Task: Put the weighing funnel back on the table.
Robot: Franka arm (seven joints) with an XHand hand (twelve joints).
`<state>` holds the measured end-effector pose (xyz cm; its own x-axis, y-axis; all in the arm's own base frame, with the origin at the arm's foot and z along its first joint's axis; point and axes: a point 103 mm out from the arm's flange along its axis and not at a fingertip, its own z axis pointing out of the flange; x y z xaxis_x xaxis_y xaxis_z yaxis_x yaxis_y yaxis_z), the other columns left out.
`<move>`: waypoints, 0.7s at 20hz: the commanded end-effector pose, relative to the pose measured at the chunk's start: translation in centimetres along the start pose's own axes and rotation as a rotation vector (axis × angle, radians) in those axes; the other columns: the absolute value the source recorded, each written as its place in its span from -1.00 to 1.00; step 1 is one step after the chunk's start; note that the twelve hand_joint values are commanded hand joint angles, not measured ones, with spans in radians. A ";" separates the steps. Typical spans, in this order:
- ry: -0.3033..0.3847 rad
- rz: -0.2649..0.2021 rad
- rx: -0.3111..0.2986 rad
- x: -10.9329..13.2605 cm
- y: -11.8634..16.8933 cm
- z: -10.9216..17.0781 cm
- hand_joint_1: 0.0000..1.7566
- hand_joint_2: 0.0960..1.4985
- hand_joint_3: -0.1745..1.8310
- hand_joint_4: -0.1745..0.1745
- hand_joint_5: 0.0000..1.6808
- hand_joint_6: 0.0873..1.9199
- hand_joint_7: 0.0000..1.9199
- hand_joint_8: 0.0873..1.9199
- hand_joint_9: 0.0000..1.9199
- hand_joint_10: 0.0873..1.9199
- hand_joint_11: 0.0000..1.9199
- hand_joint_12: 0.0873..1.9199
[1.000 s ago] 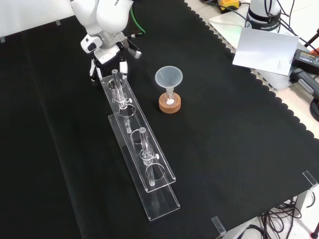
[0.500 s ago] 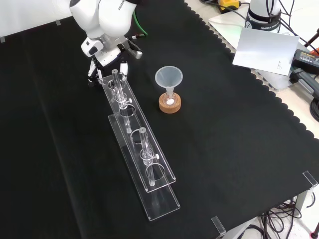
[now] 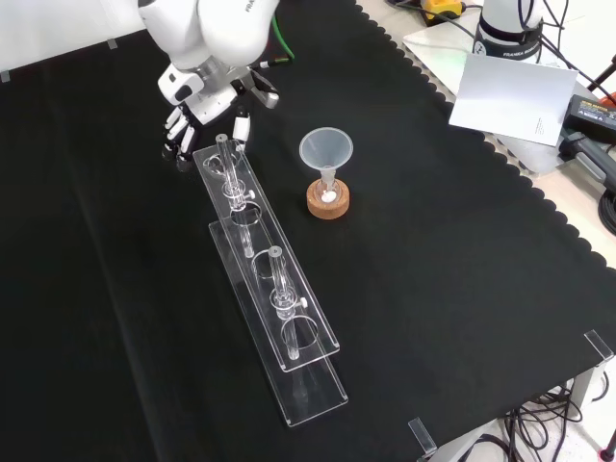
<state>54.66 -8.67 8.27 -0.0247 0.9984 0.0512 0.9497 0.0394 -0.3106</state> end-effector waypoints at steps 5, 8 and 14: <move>-0.096 0.017 -0.073 3.5 -2.9 -4.0 -0.08 0.03 -0.94 0.13 -0.40 -1.00 -0.88 -0.46 -0.38 -1.00 -0.78 0.34; -0.102 0.025 -0.105 3.1 -4.5 -6.0 -0.09 0.03 -0.95 0.13 -0.41 -1.00 -0.86 -0.45 -0.37 -1.00 -0.78 0.35; -0.105 0.048 -0.150 2.3 -7.9 -8.7 -0.09 0.03 -0.95 0.13 -0.41 -1.00 -0.84 -0.45 -0.35 -1.00 -0.78 0.35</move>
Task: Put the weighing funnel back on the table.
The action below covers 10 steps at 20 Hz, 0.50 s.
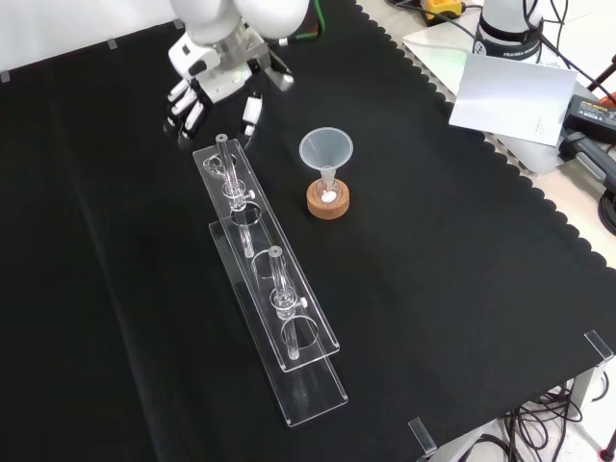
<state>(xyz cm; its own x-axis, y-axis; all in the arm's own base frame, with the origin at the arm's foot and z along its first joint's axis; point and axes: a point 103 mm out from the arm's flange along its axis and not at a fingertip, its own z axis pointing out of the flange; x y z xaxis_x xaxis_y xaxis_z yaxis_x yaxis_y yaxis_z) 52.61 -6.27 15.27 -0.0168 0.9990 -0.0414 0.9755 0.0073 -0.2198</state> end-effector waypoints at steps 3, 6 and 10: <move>-0.024 0.027 -0.072 -1.0 -5.0 -4.1 -0.10 0.03 -0.95 0.13 -0.41 -1.00 -0.83 -0.45 -0.34 -1.00 -0.78 0.35; -0.034 0.031 -0.087 0.0 -6.3 -5.3 -0.10 0.03 -0.95 0.13 -0.41 -1.00 -0.83 -0.45 -0.33 -1.00 -0.78 0.36; -0.058 0.035 -0.108 0.8 -8.3 -6.9 -0.10 0.03 -0.95 0.13 -0.40 -1.00 -0.81 -0.44 -0.32 -1.00 -0.77 0.36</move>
<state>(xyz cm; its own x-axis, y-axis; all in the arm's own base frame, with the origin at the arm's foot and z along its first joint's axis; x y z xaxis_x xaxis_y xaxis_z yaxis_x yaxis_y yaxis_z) 48.70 -6.34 21.64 0.0026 0.9978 -0.0669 0.9912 -0.0115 -0.1321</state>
